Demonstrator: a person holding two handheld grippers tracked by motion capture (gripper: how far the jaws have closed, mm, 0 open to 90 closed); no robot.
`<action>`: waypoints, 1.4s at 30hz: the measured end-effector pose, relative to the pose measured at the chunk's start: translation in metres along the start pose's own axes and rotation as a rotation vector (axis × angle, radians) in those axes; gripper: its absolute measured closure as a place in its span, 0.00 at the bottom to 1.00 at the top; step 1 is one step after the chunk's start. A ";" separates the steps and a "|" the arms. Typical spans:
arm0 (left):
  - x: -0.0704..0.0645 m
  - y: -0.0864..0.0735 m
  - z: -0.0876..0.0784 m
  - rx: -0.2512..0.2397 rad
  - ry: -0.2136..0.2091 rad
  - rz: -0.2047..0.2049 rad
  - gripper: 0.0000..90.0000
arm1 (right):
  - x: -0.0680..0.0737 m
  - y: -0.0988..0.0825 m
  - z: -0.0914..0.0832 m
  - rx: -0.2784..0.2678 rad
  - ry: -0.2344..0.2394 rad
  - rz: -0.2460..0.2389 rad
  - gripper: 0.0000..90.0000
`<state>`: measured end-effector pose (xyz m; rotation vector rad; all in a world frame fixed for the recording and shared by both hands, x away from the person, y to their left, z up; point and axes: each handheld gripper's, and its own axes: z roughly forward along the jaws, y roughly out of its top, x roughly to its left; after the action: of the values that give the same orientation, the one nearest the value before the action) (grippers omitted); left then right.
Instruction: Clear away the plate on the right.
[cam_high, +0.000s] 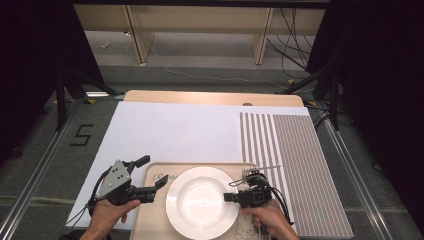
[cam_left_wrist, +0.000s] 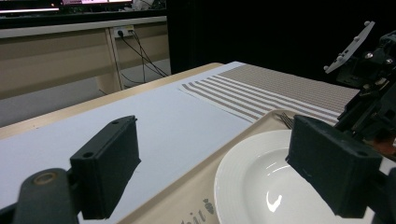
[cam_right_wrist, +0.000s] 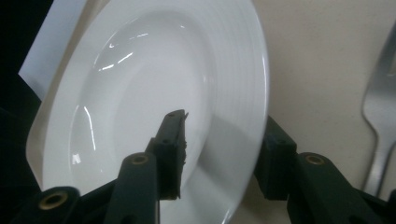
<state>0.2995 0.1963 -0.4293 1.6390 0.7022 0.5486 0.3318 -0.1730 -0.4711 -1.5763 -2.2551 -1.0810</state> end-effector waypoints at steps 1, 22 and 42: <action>0.000 0.000 -0.001 0.010 0.007 0.002 0.18 | 0.001 0.000 -0.002 0.005 -0.014 -0.018 0.62; 0.002 -0.002 0.002 0.028 -0.021 -0.038 0.17 | 0.016 0.004 -0.041 -0.333 -0.168 -0.225 0.32; 0.001 -0.002 0.002 0.025 -0.026 -0.031 0.17 | 0.021 -0.004 -0.069 -0.517 -0.197 -0.317 0.23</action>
<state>0.3013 0.1965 -0.4314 1.6531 0.7166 0.4969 0.3024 -0.2027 -0.4125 -1.5796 -2.5609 -1.7837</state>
